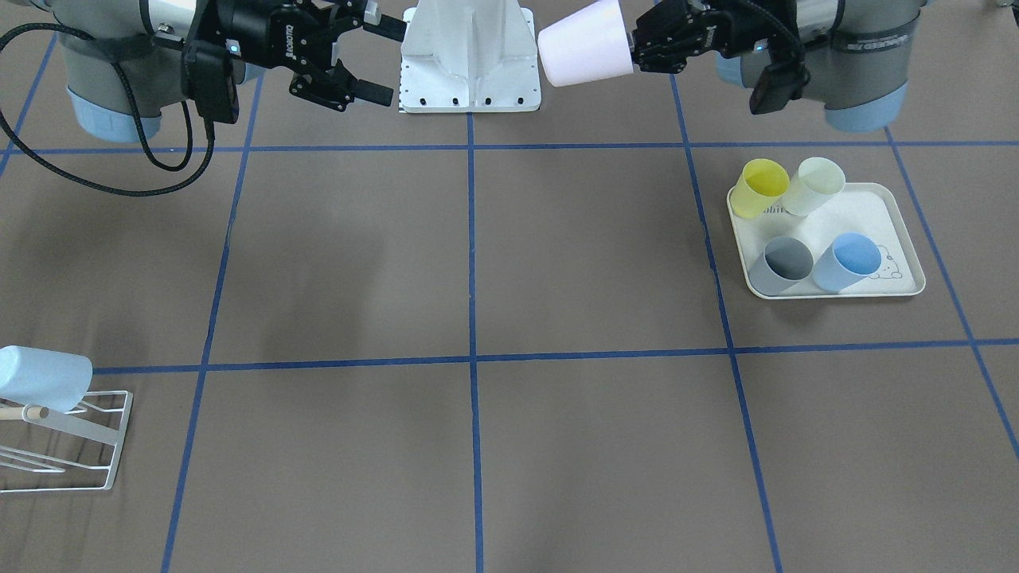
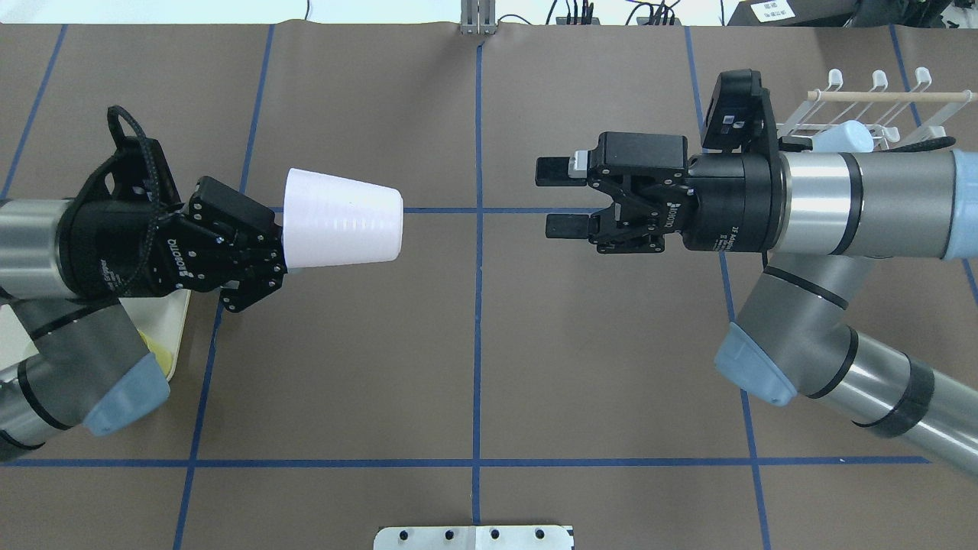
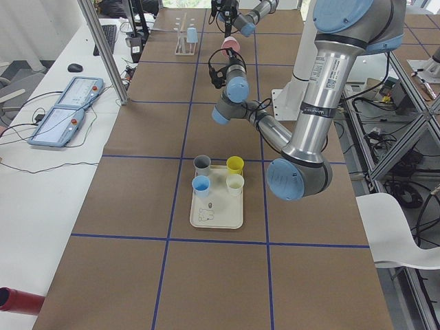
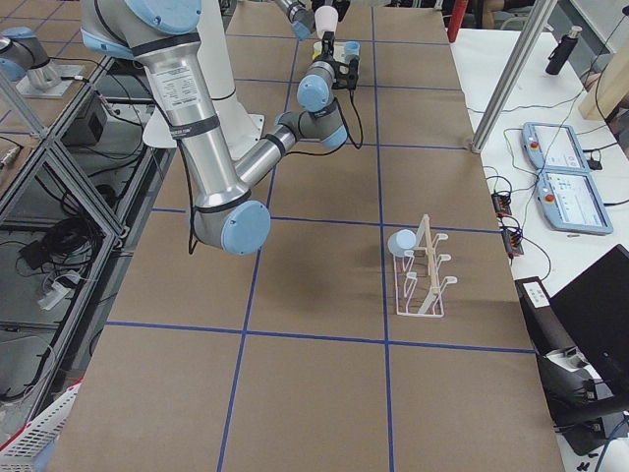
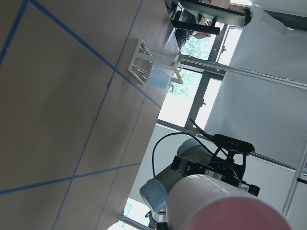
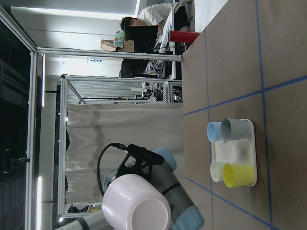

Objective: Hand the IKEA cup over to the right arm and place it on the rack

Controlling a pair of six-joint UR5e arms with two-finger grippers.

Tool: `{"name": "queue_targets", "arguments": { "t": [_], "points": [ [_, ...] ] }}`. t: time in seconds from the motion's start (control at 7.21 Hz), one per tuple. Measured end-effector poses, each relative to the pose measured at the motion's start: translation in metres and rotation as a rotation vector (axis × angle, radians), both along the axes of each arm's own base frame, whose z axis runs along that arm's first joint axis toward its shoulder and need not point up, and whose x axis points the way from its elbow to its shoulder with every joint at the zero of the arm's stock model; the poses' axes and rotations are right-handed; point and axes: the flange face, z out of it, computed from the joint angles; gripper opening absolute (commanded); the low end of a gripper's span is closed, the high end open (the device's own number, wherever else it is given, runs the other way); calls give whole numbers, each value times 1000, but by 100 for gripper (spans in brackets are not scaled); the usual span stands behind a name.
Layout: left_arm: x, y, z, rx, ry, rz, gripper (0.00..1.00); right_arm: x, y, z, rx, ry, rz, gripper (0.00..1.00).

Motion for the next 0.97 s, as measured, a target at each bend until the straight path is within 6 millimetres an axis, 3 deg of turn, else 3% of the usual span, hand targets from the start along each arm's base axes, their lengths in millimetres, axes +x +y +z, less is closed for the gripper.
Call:
{"name": "queue_targets", "arguments": {
  "t": [0.42,0.97],
  "points": [
    [31,32,-17,-57,171,37,0,-10,11,-27,10,-69,-44,98],
    [48,28,-31,-72,207,38,0,-25,26,-42,25,-97,-88,98]
  ]
}}
